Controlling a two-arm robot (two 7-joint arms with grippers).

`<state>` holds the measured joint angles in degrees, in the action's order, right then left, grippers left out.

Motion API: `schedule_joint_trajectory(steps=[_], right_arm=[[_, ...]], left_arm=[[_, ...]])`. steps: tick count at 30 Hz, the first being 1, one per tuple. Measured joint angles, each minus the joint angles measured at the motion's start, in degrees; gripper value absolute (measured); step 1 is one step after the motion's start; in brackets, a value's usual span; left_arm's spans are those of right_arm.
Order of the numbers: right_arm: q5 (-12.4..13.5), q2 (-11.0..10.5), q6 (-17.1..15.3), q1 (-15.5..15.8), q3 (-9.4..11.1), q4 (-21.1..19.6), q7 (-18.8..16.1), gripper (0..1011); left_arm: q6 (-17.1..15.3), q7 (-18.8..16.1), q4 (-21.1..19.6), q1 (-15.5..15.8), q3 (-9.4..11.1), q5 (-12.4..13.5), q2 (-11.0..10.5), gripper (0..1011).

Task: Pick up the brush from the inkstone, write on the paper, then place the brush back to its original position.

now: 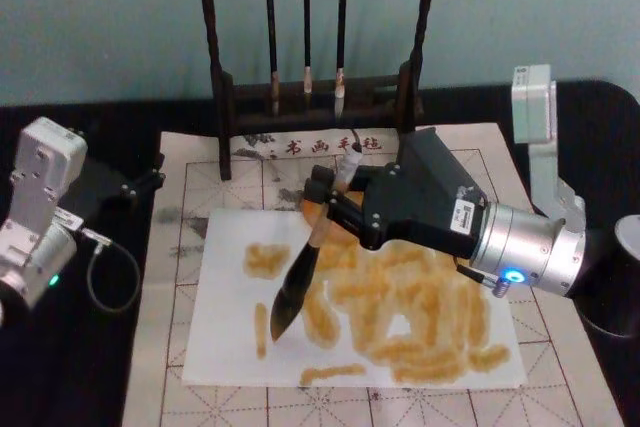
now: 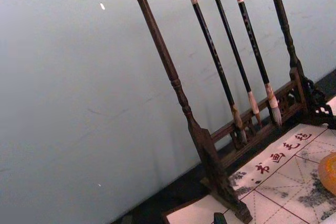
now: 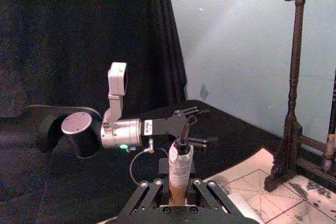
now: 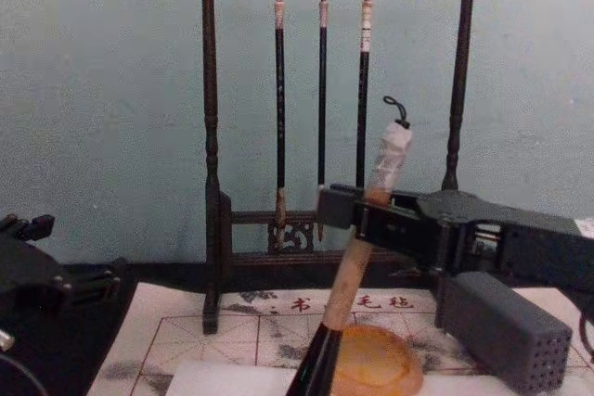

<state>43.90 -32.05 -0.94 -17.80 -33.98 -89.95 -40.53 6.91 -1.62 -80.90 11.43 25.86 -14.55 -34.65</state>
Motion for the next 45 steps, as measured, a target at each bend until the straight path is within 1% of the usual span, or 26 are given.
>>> schedule_joint_trajectory(steps=[12, 26, 45], right_arm=[[-0.1, 0.2, -0.3, -0.1, -0.3, 0.3, 0.1, 187], [-0.9, -0.3, 0.0, 0.2, -0.2, 0.5, 0.2, 187], [-1.8, -1.5, 0.6, 1.2, 1.5, -0.5, 1.2, 187]], left_arm=[[0.0, 0.0, 0.0, 0.0, 0.0, 0.0, 0.0, 1001], [0.0, 0.0, 0.0, 0.0, 0.0, 0.0, 0.0, 1001], [0.0, 0.0, 0.0, 0.0, 0.0, 0.0, 0.0, 1001]])
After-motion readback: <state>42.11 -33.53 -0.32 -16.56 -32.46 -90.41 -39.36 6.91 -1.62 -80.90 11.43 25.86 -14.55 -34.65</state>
